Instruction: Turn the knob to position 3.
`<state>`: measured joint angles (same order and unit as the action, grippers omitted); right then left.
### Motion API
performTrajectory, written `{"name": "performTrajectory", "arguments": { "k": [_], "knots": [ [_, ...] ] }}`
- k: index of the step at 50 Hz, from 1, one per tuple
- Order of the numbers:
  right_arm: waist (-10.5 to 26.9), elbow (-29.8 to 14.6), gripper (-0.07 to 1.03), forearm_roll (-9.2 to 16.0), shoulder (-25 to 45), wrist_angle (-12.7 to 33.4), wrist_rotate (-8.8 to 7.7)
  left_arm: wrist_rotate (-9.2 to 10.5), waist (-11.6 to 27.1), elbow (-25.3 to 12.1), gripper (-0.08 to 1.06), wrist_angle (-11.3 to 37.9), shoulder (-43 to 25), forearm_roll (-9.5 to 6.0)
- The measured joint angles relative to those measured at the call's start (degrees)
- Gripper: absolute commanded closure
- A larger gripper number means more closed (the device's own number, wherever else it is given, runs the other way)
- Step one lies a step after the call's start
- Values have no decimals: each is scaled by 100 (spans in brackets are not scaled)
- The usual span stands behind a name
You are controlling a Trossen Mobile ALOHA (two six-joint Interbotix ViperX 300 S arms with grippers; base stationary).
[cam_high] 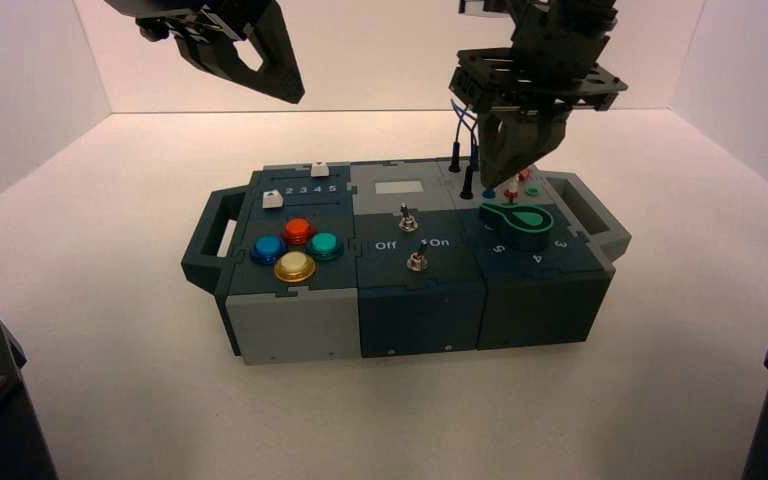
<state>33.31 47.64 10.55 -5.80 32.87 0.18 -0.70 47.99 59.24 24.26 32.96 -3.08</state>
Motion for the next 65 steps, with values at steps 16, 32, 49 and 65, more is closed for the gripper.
{"name": "performTrajectory", "arguments": {
  "k": [16, 32, 49, 65],
  "knots": [
    [-79, -26, 99, -35, 185, 0, 9, 0, 0, 0, 101, 0, 18, 0],
    [-53, -26, 99, 53, 378, 0, 0, -9, 0, 0, 101, 0, 9, 0],
    [62, -26, 99, 211, 378, 35, 9, -9, 0, 0, 101, 0, 9, 0],
    [167, -26, 99, 387, 378, 202, 0, -18, 0, 0, 101, 0, 9, 0]
  ]
}}
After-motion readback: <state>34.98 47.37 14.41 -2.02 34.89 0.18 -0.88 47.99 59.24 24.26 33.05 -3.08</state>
